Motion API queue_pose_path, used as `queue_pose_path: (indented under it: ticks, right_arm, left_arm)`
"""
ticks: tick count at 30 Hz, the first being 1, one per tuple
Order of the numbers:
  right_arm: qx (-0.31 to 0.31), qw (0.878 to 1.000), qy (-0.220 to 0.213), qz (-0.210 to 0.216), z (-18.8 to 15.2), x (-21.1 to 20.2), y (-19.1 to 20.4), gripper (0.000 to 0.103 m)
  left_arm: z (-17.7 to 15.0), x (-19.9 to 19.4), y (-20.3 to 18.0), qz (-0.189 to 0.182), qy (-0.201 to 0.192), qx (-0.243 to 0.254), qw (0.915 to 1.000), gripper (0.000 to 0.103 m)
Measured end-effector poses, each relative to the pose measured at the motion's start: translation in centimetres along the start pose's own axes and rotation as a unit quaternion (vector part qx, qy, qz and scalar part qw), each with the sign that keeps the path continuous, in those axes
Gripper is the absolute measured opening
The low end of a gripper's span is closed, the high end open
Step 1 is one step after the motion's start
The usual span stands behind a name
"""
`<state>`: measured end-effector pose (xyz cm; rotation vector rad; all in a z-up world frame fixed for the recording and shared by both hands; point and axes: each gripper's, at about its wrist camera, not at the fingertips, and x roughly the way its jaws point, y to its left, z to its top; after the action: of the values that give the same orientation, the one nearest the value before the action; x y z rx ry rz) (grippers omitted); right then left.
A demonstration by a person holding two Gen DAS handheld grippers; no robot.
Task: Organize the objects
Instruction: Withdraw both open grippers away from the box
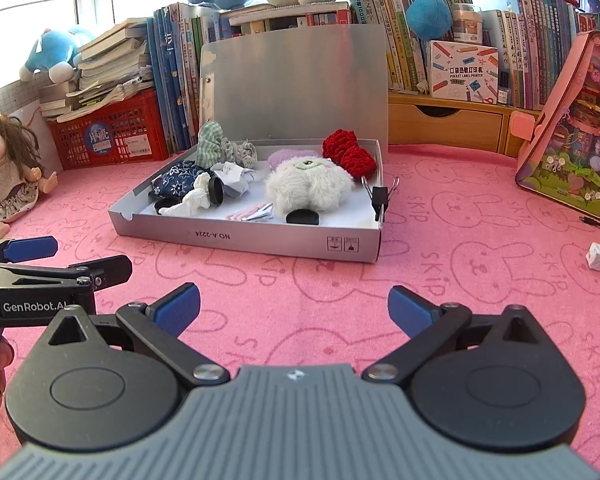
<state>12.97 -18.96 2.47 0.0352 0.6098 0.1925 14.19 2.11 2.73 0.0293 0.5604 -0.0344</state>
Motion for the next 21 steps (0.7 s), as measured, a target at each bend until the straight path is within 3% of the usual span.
queue_pose_path:
  ticks: [10,21]
  right_arm:
    - [-0.008,1.0,0.021,-0.021,-3.2,0.1,0.6,0.103]
    - [-0.02,0.998,0.039,-0.033,-4.1,0.8,1.2,0.103]
  left_arm:
    - [-3.3,0.3,0.3,0.0,0.03,-0.019,0.9994,0.103]
    - [-3.6,1.1,0.8,0.006,0.054,-0.034,0.998,0.103]
